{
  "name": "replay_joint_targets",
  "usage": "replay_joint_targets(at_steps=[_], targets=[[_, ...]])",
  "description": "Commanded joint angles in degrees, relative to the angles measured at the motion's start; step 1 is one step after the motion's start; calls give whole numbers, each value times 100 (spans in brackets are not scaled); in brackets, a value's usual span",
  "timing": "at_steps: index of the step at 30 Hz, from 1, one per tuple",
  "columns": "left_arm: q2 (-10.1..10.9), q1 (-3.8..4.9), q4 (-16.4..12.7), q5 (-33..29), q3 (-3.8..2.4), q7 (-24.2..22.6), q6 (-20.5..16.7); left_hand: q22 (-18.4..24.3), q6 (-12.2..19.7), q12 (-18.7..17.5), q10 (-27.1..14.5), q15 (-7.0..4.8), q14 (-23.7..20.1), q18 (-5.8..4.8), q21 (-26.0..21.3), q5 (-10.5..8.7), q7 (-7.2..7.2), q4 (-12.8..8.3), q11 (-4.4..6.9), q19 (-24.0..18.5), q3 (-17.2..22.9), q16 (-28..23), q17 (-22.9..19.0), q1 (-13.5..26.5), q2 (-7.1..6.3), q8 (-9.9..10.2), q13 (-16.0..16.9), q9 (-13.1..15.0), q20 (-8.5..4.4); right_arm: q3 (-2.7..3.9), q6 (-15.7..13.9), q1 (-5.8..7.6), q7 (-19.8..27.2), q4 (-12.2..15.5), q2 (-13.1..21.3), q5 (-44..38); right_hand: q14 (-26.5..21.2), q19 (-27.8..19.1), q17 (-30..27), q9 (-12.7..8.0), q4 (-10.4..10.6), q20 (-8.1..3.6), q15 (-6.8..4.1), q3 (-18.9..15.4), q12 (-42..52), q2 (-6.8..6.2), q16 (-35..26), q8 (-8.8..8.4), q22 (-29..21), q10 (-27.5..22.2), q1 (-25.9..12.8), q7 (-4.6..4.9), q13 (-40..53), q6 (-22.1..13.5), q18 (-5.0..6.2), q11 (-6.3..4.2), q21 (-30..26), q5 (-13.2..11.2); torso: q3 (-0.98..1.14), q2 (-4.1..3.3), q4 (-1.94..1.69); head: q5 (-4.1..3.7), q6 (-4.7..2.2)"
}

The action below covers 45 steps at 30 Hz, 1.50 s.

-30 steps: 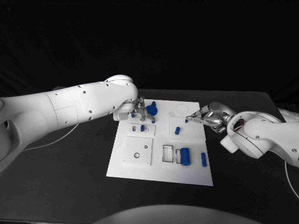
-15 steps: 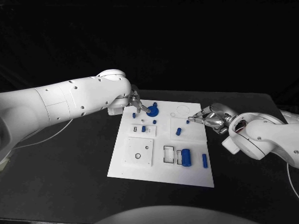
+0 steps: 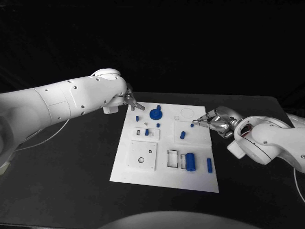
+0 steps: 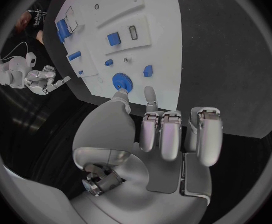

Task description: Assemble the parts on the task board

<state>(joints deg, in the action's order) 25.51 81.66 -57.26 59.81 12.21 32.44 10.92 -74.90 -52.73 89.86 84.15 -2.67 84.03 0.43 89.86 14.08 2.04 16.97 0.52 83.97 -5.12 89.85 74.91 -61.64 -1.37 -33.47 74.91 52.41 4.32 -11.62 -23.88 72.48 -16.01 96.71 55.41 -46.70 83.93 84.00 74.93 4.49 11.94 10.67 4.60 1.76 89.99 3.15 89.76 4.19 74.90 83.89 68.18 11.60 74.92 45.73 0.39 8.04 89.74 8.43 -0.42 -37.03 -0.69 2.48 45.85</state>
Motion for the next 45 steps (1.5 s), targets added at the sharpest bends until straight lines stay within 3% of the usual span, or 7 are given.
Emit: replay_joint_targets(at_steps=[1, 12, 16, 20, 31, 45], targets=[[-53, 1, 135, 50, 2, -51, 143, -1510, -38, 14, 585, -28, 597, -43, 14, -29, 10, -9, 45, 603, -30, 15, 1509, 18, -21, -37, 1509, 7, -9, -1, 52, -4, 21, 10, -4, -24, 607, 600, 1507, 0, -15, 55, 43, -16, 1, 62, 24, -11, 1510, 611, 12, 91, 1508, -19, -39, 39, 26, -3, -4, -5, 0, -3, -3], [-194, -101, 599, 74, 8, -249, 205, -1510, 5, 14, 585, -36, 597, -43, 14, -61, 12, -14, 47, 603, -17, 15, 1509, -23, 1, 62, 1509, -37, -17, -1, 49, -4, 14, 27, -6, -27, 607, 600, 1507, 0, -15, 55, 43, -16, 1, 62, 24, -11, 1510, 611, 12, 91, 1508, -19, -39, 39, 26, -3, -3, -1, 0, 3, 0], [-227, -141, 616, 55, 8, -272, 238, -1510, 10, 14, 585, -37, 597, -43, 14, -62, 13, -14, 46, 603, -16, 15, 1509, -29, 4, 77, 1509, -44, -18, -1, 46, -4, 14, 34, 0, -27, 607, 600, 1507, 0, -15, 55, 43, -16, 1, 62, 24, -11, 1510, 611, 12, 91, 1508, -19, -39, 39, 26, -3, -9, -6, -1, 2, 7], [-270, -176, 667, -81, 9, -212, 245, -1510, 12, 14, 585, -38, 597, -43, 14, -65, 16, -13, 44, 603, -17, 15, 1509, -31, 7, 100, 1509, -57, -19, -1, 47, -4, 17, 35, 1, -27, 607, 600, 1507, 0, -15, 55, 43, -16, 1, 62, 24, -11, 1510, 611, 12, 91, 1508, -19, -39, 39, 26, -3, 2, 2, 3, 23, 15], [-369, -255, 836, -116, 12, -199, 447, -1510, 9, 14, 585, -40, 597, -43, 14, -67, 20, -13, 41, 603, -14, 15, 1509, -36, 25, 146, 1509, -84, -22, -1, 38, -4, 27, 50, -7, 14, 607, 600, 1507, 0, -15, 56, 44, -19, 1, 64, 24, -9, 1510, 611, 10, 95, 1508, -20, -39, 41, 26, 0, -2, -4, -2, -8, 14], [-417, -281, 788, -128, 15, -178, 673, -1510, 14, 14, 585, -39, 597, -43, 14, -70, 30, -15, 32, 603, -9, 15, 1509, -58, 59, 212, 1509, -120, -24, -1, 31, -4, 21, 65, 1, 21, 607, 600, 1507, 0, -13, 56, 44, -20, 1, 66, 24, -9, 1510, 611, 6, 96, 1508, -21, -39, 42, 26, 2, 2, -2, 3, -12, 34]])
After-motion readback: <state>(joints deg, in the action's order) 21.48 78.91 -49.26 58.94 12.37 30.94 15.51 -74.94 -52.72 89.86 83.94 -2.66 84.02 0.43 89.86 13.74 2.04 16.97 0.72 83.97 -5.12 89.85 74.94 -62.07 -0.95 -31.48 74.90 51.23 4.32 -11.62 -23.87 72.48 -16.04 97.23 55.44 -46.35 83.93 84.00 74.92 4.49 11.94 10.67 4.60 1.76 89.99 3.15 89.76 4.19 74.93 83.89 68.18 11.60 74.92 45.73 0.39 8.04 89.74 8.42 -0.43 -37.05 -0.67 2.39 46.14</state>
